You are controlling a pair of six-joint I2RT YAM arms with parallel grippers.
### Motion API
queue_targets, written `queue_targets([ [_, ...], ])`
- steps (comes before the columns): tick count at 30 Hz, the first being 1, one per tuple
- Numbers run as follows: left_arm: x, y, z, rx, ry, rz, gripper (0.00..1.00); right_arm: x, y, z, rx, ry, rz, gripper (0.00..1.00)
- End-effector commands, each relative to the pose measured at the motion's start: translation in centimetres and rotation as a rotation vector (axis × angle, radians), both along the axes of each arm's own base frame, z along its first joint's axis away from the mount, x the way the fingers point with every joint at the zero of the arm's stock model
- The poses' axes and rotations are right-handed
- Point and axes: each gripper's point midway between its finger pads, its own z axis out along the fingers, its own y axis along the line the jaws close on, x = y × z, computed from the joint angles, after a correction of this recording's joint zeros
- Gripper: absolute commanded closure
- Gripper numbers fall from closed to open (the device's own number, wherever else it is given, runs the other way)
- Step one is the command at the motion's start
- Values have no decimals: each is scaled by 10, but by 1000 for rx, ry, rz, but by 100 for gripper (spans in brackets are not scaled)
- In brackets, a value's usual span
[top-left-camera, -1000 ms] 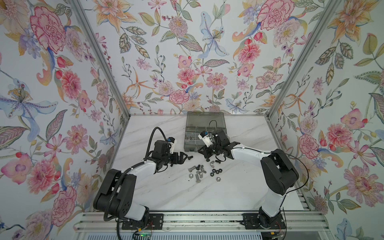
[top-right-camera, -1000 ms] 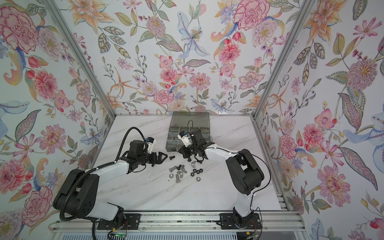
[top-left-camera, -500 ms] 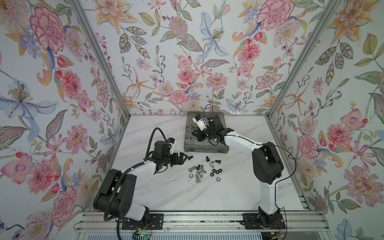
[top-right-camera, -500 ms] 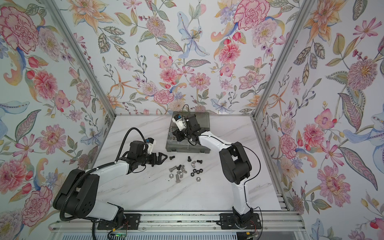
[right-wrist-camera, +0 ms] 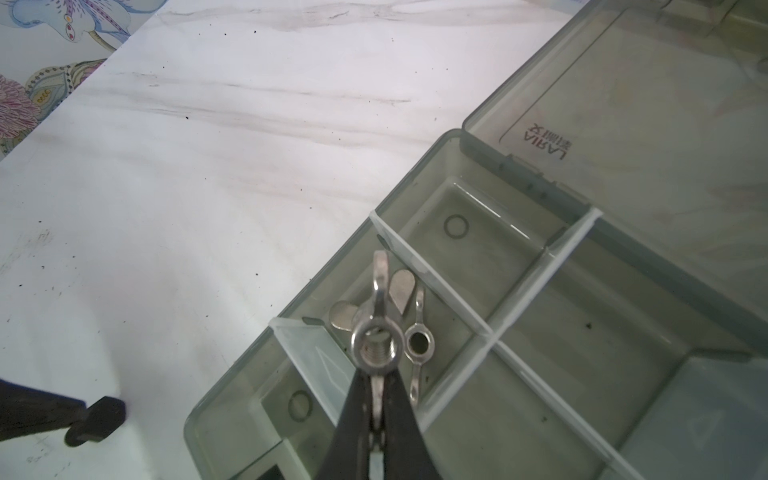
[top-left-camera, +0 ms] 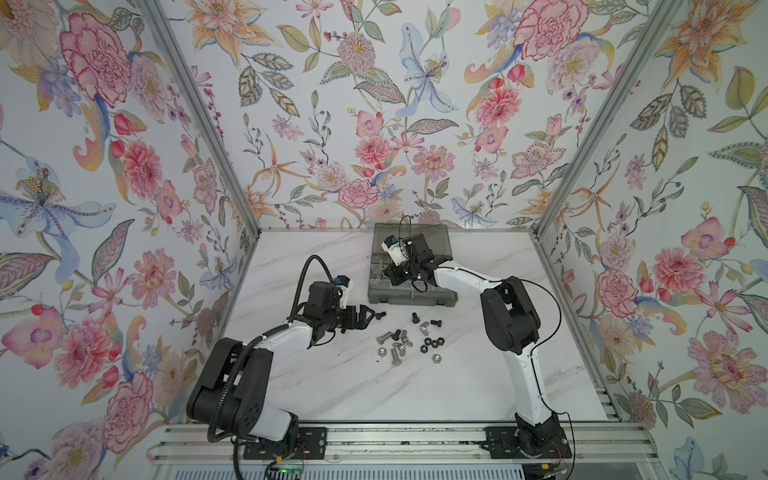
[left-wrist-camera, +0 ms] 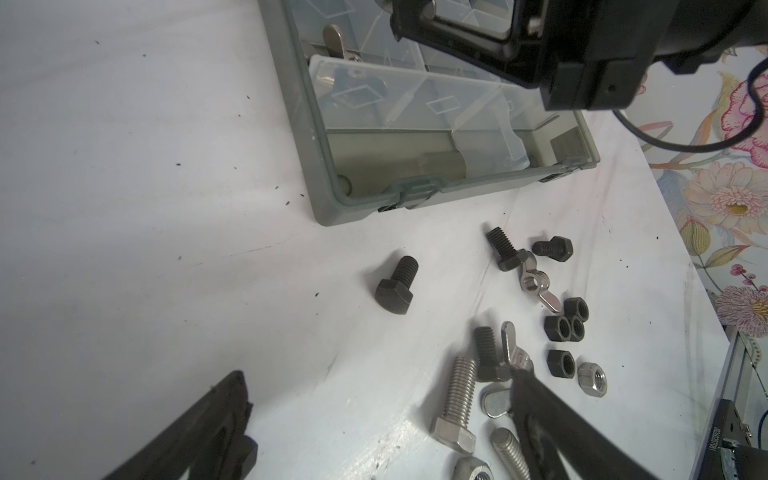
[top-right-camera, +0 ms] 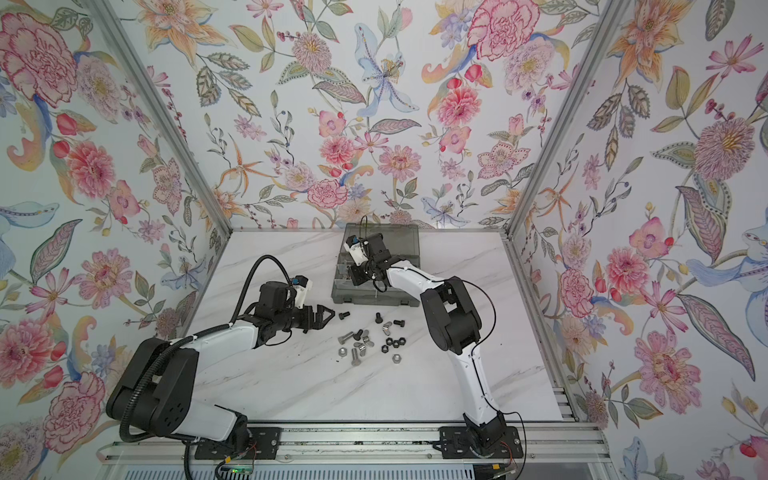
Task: Sort the screws and nuts into containers
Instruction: 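Carry the wing nut with the right gripper into the wing nut compartment, then open the right gripper to drop the wing nut and withdraw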
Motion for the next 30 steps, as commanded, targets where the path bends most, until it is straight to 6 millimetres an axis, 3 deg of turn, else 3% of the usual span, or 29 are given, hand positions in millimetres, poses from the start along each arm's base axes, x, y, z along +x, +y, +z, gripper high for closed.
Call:
queue_targets([
  [1,-2,1,6,-13,-11,-6,1,2,6,6,-3,-17,7,86],
  [5,-4,3,7,-9,-16,-1,1,1,4,6,-9,-20,2,78],
  [9,-6,3,6,-9,-15,-1,1,0,3,7,-10,-19,6,78],
  [19,-6,2,5,-14,-15,-2,1,-17,-8,37,-1,-54,27,71],
  [24,-7,4,2,-14,-12,7,0,-40,-21,51,7,-43,27,65],
  [30,-6,5,0,-12,-7,22,1,-87,-41,50,5,13,23,61],
])
